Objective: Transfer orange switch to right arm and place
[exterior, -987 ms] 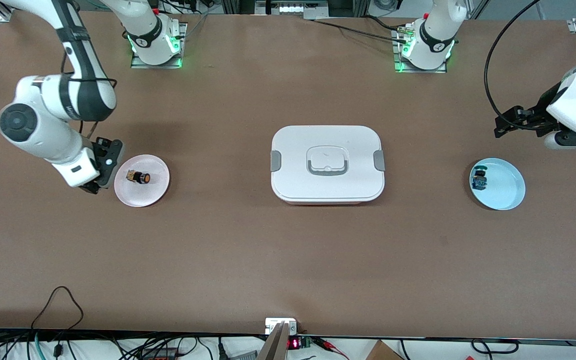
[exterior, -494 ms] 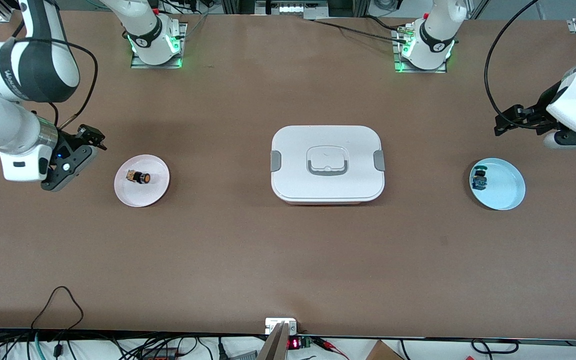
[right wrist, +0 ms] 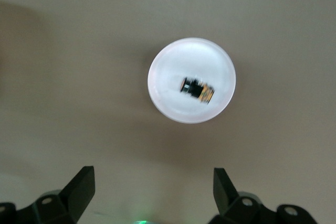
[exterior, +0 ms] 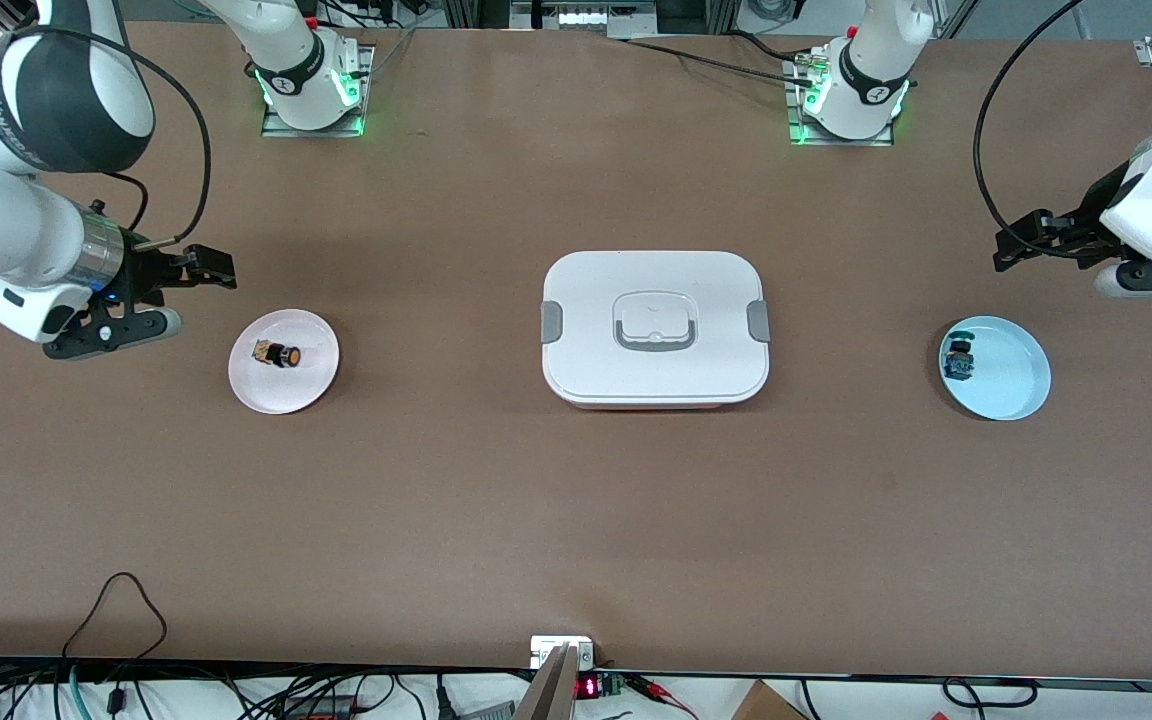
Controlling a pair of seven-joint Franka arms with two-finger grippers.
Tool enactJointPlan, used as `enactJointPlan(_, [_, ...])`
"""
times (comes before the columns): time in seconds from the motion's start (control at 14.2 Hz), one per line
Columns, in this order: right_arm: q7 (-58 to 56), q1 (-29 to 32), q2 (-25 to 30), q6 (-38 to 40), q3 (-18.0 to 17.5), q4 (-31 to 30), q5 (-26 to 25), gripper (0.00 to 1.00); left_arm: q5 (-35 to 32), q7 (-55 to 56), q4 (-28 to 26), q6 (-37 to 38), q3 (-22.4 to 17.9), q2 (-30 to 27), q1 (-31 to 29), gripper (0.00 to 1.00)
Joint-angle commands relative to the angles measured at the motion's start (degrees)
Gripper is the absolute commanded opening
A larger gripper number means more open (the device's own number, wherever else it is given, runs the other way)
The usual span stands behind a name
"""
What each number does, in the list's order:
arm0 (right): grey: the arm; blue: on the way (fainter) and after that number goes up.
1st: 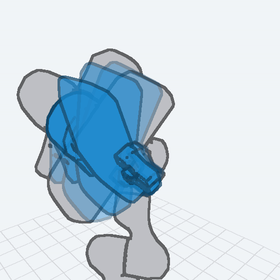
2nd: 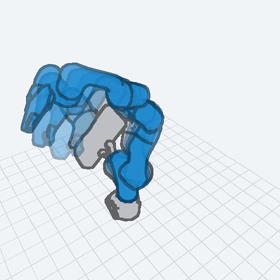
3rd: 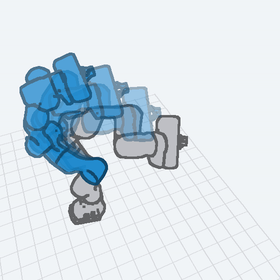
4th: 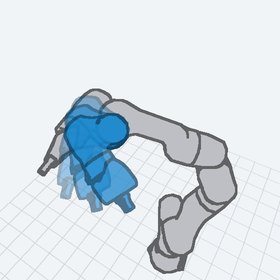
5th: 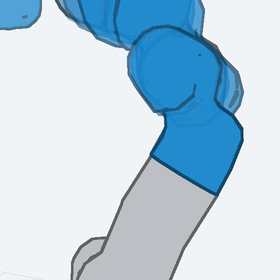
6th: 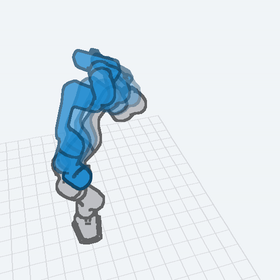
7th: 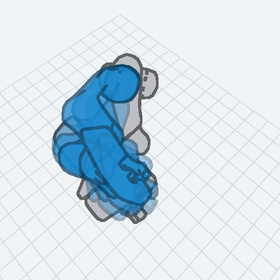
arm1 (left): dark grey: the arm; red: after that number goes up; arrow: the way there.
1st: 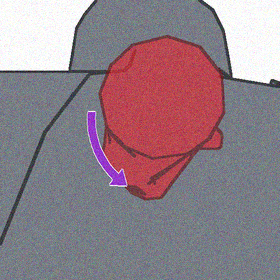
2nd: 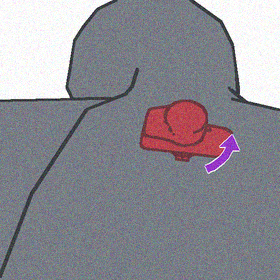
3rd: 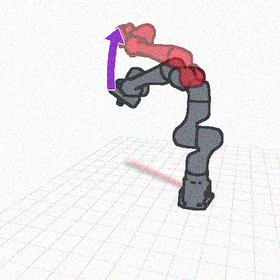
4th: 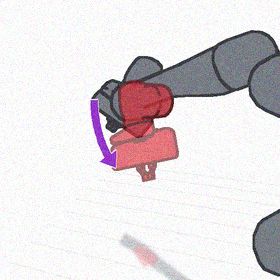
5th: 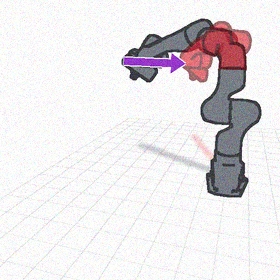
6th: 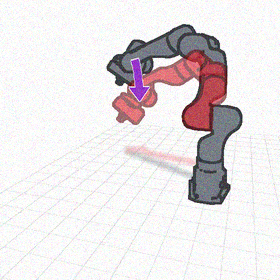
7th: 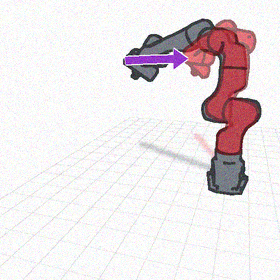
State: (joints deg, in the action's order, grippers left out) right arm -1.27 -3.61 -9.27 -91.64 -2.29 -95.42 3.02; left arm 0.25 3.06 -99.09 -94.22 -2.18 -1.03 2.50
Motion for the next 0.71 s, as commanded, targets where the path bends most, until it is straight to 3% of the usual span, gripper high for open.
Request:
enactJointPlan(0.0, [5.57,0.09,0.31,2.17,0.96,1.47,0.93,1.00,-1.48,0.19,1.35,1.23,0.25,0.06,0.31,1.00])
enactJointPlan(0.21, [3.92,0.61,0.22,0.67,6.06,2.34,1.29,1.00,-1.48,0.11,1.27,1.23,0.25,0.15,0.31,1.00])
enactJointPlan(0.63, [3.65,2.72,-0.74,3.66,9.66,14.73,-4.51,1.00,-1.48,0.28,1.26,1.23,0.34,0.06,0.31,1.00])
